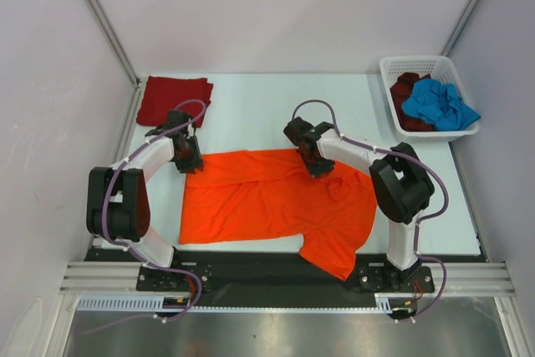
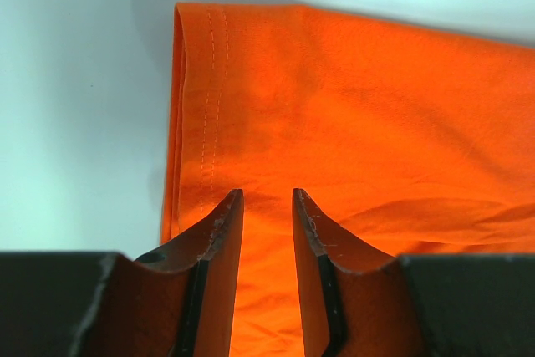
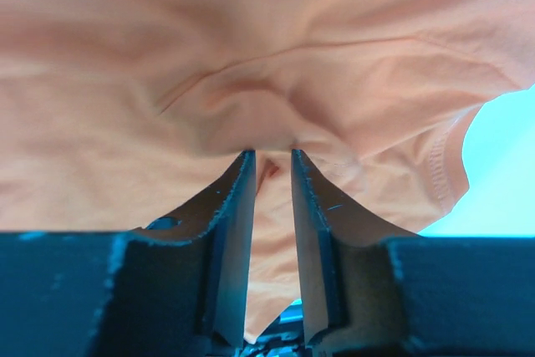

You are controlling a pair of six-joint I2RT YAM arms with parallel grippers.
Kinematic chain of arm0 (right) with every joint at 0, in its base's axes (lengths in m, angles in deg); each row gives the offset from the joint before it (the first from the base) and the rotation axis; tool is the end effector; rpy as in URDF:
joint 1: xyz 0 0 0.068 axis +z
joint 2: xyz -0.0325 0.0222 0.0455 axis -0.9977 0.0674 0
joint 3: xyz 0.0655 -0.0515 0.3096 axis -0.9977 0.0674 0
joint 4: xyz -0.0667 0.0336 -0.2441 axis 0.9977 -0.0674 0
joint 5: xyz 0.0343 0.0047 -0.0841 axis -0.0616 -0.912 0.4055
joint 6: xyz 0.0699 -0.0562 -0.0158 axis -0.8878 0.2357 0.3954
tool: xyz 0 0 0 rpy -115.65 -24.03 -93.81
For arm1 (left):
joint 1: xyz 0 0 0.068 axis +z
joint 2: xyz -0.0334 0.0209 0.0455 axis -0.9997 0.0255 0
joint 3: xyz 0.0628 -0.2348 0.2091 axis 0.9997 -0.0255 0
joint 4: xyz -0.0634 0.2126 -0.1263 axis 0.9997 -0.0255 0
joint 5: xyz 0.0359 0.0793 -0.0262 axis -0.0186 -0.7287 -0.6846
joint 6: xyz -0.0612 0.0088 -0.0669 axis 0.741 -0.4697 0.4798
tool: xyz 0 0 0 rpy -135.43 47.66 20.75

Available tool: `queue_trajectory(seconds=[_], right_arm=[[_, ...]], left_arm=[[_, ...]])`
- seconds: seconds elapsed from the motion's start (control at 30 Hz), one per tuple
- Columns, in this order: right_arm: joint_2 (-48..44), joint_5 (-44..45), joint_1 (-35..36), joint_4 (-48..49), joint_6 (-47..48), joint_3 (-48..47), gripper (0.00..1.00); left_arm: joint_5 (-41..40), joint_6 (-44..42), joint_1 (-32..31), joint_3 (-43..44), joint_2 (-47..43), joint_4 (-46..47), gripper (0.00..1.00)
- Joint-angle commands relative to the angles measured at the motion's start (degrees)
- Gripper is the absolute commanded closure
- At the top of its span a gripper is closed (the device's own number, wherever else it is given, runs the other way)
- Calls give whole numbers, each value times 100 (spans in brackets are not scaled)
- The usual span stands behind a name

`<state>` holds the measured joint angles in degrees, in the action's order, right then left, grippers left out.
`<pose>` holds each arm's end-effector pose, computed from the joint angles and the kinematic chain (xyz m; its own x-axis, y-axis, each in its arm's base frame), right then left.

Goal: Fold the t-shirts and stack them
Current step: Fold the tshirt

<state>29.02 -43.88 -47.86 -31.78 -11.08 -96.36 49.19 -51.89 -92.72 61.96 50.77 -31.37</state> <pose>0.3284 0.2228 0.1924 -0.8547 -0.4475 -0.2632 -0.3690 0.8803 -0.2983 0.3259 -0.0243 0.2002 -0.8907 -0.2683 -0.3670 -0.2341 0.9627 -0.1355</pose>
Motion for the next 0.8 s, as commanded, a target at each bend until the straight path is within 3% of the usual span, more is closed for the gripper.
queue_trajectory(seconds=[0.0, 0.17, 0.77], right_arm=[[-430, -54, 171, -174, -99, -84, 72], [-326, -107, 179, -33, -47, 145, 79], [343, 254, 162, 433, 156, 119, 73]], left_arm=[[25, -79, -21, -71, -214, 96, 65], [43, -79, -21, -27, -178, 87, 65], [17, -105, -21, -1, -214, 34, 65]])
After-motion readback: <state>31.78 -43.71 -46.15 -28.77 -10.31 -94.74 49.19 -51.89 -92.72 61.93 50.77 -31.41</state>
